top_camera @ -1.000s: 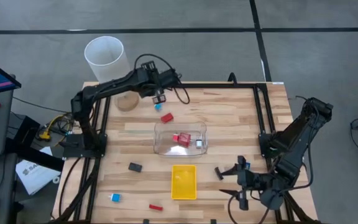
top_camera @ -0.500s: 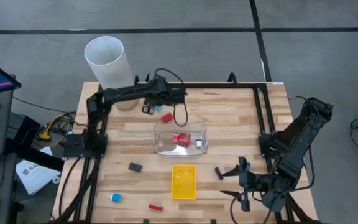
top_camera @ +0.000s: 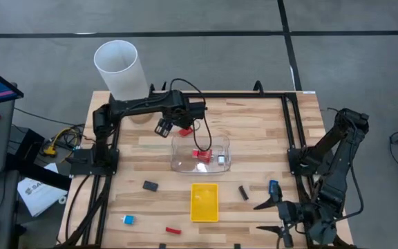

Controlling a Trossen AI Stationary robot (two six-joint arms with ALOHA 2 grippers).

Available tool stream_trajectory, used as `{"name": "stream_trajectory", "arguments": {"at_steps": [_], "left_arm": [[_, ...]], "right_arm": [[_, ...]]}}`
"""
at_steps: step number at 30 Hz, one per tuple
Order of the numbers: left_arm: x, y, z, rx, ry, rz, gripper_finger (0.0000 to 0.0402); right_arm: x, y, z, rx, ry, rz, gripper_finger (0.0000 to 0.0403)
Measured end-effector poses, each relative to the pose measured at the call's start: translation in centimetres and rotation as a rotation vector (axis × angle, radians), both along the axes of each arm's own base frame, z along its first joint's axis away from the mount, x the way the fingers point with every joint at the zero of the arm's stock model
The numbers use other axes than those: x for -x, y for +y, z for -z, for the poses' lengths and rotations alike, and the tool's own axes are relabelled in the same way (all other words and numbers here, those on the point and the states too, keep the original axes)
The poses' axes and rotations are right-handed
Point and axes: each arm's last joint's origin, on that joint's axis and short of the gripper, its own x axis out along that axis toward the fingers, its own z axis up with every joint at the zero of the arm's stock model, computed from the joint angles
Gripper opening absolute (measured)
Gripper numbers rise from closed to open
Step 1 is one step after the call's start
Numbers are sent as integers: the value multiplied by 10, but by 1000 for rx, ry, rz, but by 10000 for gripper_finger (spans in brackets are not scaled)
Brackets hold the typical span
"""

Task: Pick & Place Office items
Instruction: Put the top blue charger adapter into the transparent bin

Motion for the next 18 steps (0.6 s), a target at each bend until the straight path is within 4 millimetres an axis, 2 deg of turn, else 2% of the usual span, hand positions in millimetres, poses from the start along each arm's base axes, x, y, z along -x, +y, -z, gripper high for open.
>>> {"name": "stream_trajectory", "arguments": {"at_steps": [4,9,15,18], "left_arm": [[2,-5,-10,89,-8,171,174],[-5,-2,-8,82,-54,189,166],[-11,16,10,-4,-53,223,193],[-6,25,22,8,-7,228,216]], "right_arm": [[0,-1,-2,0,-11,13,265],[1,0,-5,-29,-25,8,265],[7,4,-7,-50,-33,-17,265],[10,7,-8,-71,-43,-30,265]]}}
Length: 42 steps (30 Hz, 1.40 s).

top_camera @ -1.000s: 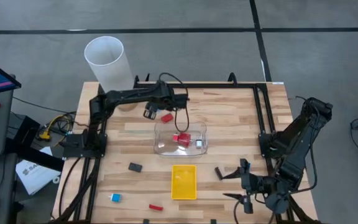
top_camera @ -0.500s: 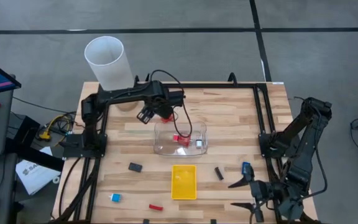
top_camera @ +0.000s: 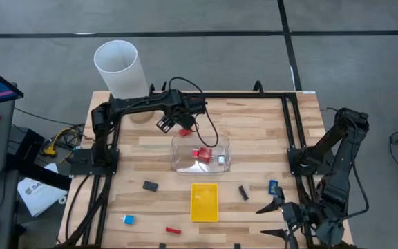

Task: Pick & Place Office items
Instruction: Put the top blue charger adapter into the transparent bin

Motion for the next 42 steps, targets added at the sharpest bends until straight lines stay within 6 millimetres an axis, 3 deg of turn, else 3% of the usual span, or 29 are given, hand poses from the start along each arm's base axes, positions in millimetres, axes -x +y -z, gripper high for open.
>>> {"name": "stream_trajectory", "arguments": {"at_steps": [7,14,25,42], "left_arm": [[12,18,29,21,77,17,265],[17,24,57,24,100,81,275],[17,39,69,52,5,84,270],[26,52,92,108,-63,95,259]], "right_arm": [[12,8,-3,-39,-20,-43,265],[24,14,-5,-54,-32,-75,265],[34,18,-5,-61,-36,-114,265],[34,20,-9,-61,-62,-127,265]]}}
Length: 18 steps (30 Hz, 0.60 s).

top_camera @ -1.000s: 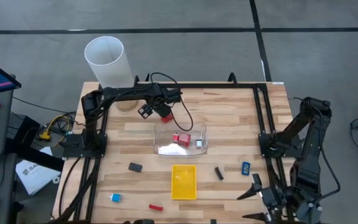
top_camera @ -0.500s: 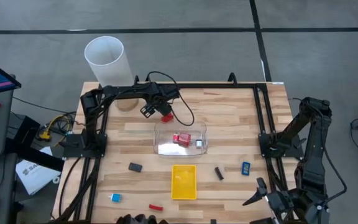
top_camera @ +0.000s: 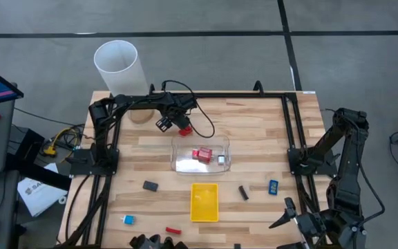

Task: Pick & Place Office items
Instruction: Put the top blue charger adapter into the transparent bin

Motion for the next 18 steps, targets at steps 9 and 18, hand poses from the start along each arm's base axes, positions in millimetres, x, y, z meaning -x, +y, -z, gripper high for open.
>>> {"name": "stream_trajectory", "arguments": {"at_steps": [9,18], "left_arm": [[2,8,5,20,-57,-10,239],[11,11,19,31,-60,-17,206]], "right_arm": [[0,1,-1,-15,-4,0,265],[-1,1,-4,-37,-18,6,265]]}}
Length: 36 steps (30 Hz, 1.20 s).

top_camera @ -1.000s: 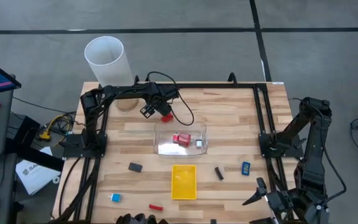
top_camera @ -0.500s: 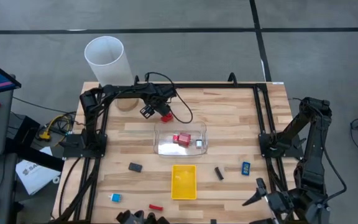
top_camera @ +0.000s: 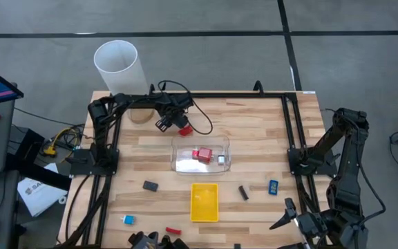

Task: Pick & Place Office items
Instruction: Put the top blue charger adapter into the transparent bin

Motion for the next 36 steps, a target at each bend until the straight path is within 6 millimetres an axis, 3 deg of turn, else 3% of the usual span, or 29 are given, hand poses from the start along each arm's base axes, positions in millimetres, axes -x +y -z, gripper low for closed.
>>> {"name": "stream_trajectory", "arguments": {"at_steps": [8,14,22,29,33,36], "left_arm": [[3,-1,12,-25,-34,11,185],[4,0,14,-33,-48,-22,131],[2,2,9,-128,-58,-44,128],[10,-3,-51,-262,-217,-74,128],[21,-28,-100,-224,-398,-104,128],[25,-57,-123,-135,-514,-103,128]], "right_arm": [[-1,-1,0,2,-9,18,265],[-1,-1,0,3,-10,19,265],[-1,-1,-2,5,-28,39,265],[-1,-1,-2,11,-31,38,265],[0,-2,-4,7,-38,49,265],[0,-5,-6,8,-45,57,265]]}}
